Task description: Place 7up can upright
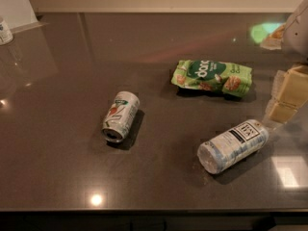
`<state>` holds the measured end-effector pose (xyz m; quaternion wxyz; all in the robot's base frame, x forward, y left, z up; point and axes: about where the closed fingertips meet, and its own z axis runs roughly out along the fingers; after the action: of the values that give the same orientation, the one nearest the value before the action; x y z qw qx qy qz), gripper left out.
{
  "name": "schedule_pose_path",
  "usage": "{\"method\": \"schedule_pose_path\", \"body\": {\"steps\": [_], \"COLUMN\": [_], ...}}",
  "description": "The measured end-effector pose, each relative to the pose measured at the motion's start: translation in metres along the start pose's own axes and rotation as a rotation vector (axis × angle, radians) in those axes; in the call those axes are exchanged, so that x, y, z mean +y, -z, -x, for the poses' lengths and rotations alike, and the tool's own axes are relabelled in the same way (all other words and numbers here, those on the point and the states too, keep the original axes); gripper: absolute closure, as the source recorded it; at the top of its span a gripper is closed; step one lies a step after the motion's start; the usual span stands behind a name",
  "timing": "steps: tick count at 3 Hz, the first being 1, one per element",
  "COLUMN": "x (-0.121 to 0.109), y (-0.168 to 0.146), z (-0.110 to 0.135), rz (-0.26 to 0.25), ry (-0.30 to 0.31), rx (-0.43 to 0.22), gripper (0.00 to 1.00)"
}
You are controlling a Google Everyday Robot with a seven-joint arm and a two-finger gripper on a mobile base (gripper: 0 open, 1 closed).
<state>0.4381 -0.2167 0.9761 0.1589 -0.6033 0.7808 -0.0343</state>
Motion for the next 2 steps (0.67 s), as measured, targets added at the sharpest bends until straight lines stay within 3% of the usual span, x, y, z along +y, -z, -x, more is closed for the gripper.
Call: {"method": "schedule_pose_path", "body": {"steps": [1, 2], "x": [0.000, -0.009], "y": [0.000, -0.001], "z": [0.000, 0.012], "rz": [0.000, -0.004], "ry": [0.000, 0.049], "rx": [0.000, -0.018], "gripper": [0.00, 0.00]}}
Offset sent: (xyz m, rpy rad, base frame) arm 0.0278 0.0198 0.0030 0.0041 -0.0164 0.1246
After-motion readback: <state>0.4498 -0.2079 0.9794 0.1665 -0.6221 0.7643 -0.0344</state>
